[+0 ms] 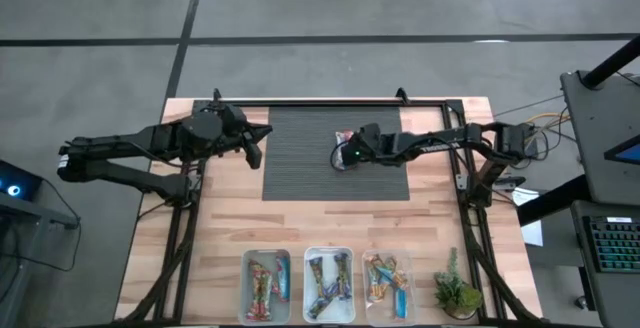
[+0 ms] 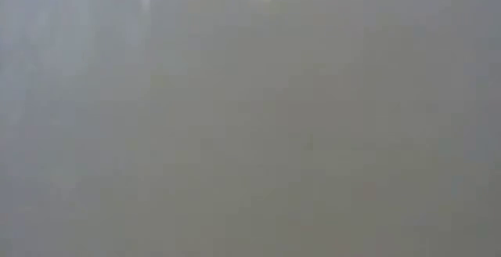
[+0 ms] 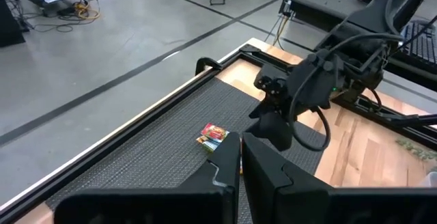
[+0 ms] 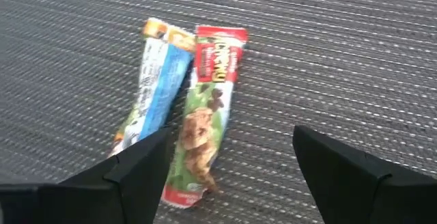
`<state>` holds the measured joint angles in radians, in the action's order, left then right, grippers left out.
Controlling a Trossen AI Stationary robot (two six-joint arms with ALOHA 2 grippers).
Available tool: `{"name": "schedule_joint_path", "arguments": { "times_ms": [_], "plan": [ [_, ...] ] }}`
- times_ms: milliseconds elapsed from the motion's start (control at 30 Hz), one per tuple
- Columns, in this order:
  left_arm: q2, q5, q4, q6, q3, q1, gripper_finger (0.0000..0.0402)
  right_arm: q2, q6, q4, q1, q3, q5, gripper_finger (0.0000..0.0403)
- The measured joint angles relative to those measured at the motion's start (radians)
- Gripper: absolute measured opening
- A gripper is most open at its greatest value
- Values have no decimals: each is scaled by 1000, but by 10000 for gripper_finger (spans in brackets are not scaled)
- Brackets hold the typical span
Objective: Pick and place Granola Bars by type
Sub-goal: Put the red granola bar into the gray bin
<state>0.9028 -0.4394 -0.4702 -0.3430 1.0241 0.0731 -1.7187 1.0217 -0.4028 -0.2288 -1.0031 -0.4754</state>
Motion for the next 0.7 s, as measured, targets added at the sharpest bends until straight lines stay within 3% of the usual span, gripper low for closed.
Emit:
{"name": "schedule_joint_path", "arguments": {
  "times_ms": [333,700],
  "plan": [
    [0,0,0,-25,0,0,0,-14,0,5,19,-3,-24,292],
    [0,0,0,-33,0,0,0,-201,-29,-26,20,-157,50,292]
  ]
}}
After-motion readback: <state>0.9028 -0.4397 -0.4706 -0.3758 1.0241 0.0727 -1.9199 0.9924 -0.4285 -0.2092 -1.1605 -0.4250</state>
